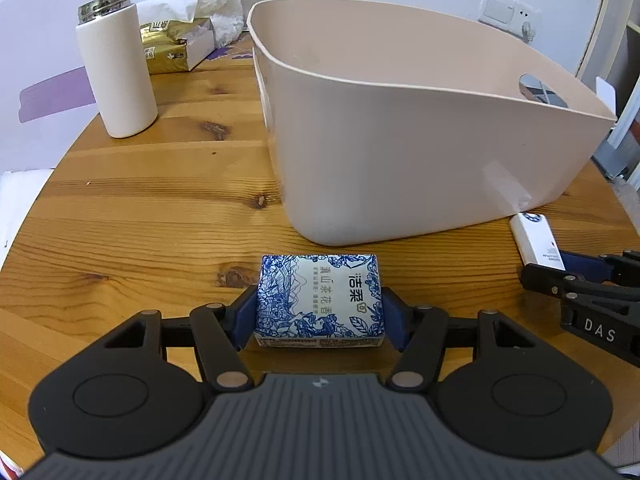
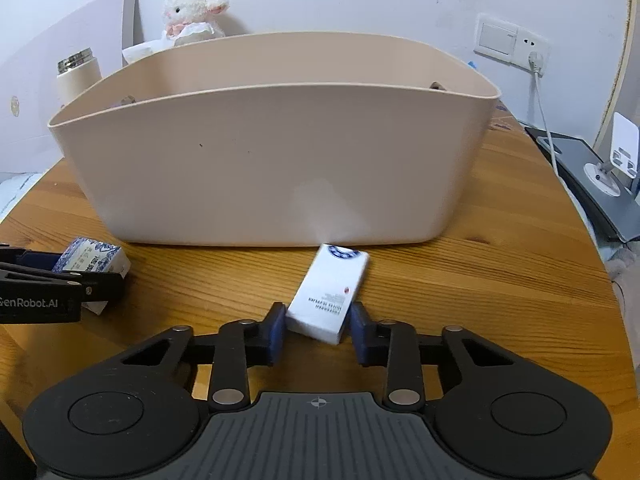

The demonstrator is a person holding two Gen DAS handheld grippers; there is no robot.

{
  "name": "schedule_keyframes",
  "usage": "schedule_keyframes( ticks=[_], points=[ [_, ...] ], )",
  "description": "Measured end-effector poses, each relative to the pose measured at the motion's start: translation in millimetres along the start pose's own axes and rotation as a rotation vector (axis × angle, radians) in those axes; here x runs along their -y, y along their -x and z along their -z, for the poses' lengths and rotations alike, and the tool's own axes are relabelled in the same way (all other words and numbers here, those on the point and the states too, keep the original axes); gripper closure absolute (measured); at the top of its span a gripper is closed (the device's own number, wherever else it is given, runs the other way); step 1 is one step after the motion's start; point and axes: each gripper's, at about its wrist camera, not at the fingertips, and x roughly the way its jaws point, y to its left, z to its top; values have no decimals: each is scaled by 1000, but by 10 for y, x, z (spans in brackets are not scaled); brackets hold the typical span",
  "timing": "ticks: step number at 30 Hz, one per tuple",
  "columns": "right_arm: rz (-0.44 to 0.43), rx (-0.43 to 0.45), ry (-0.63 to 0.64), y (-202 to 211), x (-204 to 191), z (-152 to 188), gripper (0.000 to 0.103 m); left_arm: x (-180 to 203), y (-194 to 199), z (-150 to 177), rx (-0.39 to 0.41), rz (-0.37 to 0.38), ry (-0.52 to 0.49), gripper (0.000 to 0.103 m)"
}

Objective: Organize objects
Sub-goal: 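Grasp the blue-and-white patterned box with the left gripper while the right grasps the white box, then carry both boxes into the beige bin and open both grippers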

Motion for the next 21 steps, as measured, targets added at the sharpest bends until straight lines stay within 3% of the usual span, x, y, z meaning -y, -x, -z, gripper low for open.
schedule_keyframes(
  ticks=[9, 21],
  points=[
    [5, 87, 11, 372, 19, 1, 74, 49, 292, 10, 52, 17, -8, 39],
    [6, 279, 25, 1040, 54, -297, 74, 77, 946, -150, 223, 34, -33, 39]
  ],
)
